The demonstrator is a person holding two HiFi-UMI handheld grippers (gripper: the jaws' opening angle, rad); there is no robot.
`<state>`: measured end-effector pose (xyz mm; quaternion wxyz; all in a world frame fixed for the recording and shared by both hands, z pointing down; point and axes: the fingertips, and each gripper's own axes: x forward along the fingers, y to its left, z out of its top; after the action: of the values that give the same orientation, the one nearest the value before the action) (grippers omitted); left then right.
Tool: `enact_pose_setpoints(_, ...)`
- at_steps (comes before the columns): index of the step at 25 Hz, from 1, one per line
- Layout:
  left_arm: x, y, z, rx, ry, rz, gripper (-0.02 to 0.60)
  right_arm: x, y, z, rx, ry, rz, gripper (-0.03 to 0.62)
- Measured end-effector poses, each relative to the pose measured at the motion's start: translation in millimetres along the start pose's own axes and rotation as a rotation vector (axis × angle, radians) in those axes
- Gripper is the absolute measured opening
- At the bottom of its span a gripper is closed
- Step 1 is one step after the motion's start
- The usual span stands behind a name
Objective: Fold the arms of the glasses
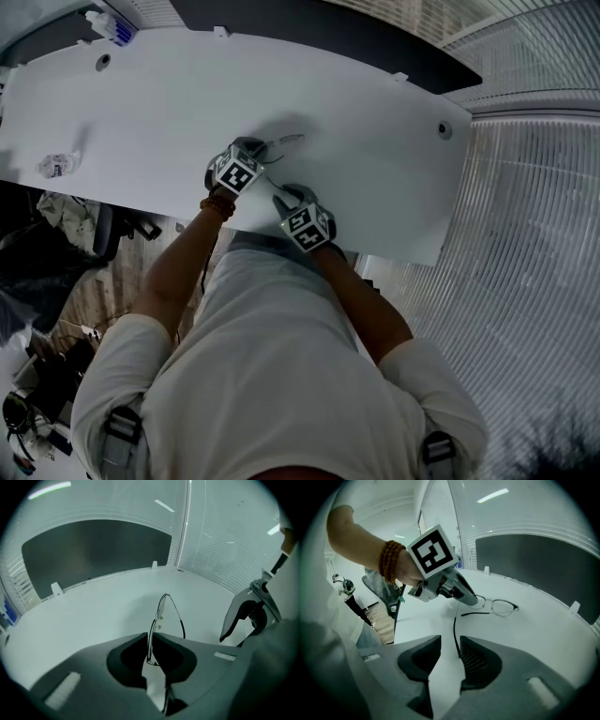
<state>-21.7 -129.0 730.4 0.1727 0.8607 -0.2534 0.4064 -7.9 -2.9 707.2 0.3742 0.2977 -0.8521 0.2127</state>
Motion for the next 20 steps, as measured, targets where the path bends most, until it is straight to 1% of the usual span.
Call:
enact_pose_setpoints(2, 0, -2, 0, -0.001, 0.000, -0.002, 0.032, 5, 3, -6, -0.031, 0.017, -0.012, 0.123)
enact_pose_setpoints(6, -3, -7, -1, 0.004, 0.004, -0.009, 0.032, 10, -4, -17, -0.094, 0.064, -0.073, 0.126)
enact_pose_setpoints(10, -2, -13, -3, -0.020, -0.001, -0.018, 0.031, 16, -7, -25, -0.139, 0.091, -0.082, 0.126)
enact_pose_setpoints(14, 0, -17, -3, -0.017, -0.005, -0.029, 0.031, 18, -10, -27, -0.150, 0.097, -0.084, 0.126)
enact_pose_setpoints(20, -4, -19, 1, -0.013, -0.010, -0.044, 0.031, 17, -20, -27, -0.144, 0.118, -0.110, 0.126)
